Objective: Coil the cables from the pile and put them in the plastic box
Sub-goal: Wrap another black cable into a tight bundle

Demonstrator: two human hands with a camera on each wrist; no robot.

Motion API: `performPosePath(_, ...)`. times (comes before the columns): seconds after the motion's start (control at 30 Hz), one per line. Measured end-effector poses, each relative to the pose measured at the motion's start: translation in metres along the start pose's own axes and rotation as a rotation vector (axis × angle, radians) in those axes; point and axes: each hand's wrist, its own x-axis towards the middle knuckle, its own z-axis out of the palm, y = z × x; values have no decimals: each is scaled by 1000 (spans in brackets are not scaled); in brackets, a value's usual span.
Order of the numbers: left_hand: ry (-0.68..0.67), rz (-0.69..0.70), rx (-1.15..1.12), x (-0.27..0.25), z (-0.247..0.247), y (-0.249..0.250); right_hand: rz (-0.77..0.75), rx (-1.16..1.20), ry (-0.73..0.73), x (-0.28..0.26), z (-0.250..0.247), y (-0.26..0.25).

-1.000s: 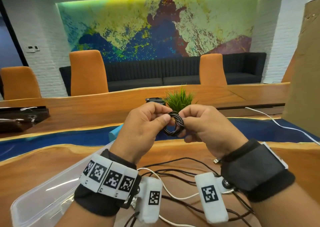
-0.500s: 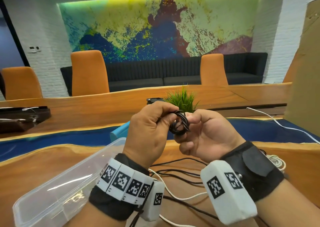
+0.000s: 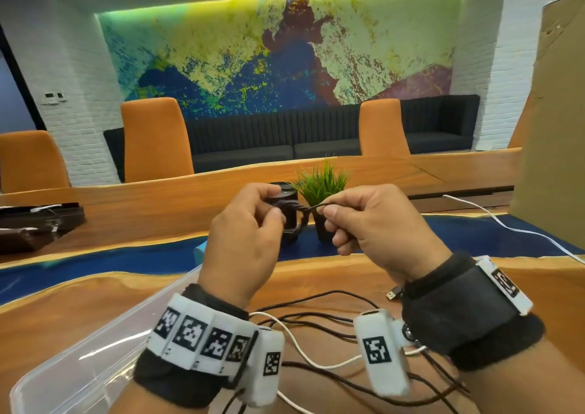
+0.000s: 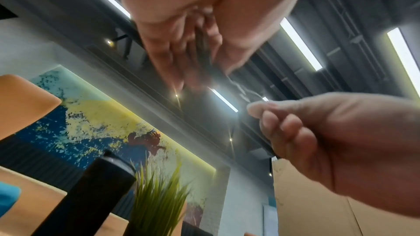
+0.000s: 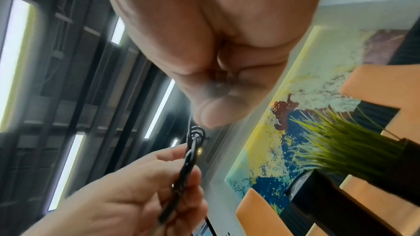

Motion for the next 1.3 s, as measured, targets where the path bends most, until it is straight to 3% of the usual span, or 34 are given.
performPosePath(0.1,-280,-20,41,-2,-7,7,-82,-89,-24,-1,-4,-1)
performPosePath(0.2,-363,30,59,-4,-4,16,-180,-293,-68,-2,-4,-1)
performPosePath(0.3,-329,82,-22,-4,-3,17,-151,-299,-100,-1,-8,-2)
performPosePath(0.43,-349,74,-295,-4,-4,14,41,-111,-65,1,-12,-1)
performPosePath(0.53,-279,34,-390,-4,0,11,140,-87,-202,0,-12,-3)
performPosePath(0.63,-262,51,-291,-4,3,9,148,-149,-338,-3,-18,-6)
performPosePath(0.73,-328,124,-117,-4,1,8,153,-171,-373,-4,-27,-9)
performPosePath(0.87,-364,141,-91,-3,-2,4,159,-204,-418,-6,-24,-9)
performPosePath(1.07,-327,177,27,-1,-2,1,129,-81,-314,-5,-18,-10)
performPosePath(1.13,-294,139,5,0,0,1,53,-102,-289,-6,-11,-9)
performPosePath(1.2,-270,23,-188,-2,4,1,0,-108,-236,-5,-4,-4)
performPosePath(1.3,-246,-124,-486,-8,13,6,82,-7,-246,-1,-3,3)
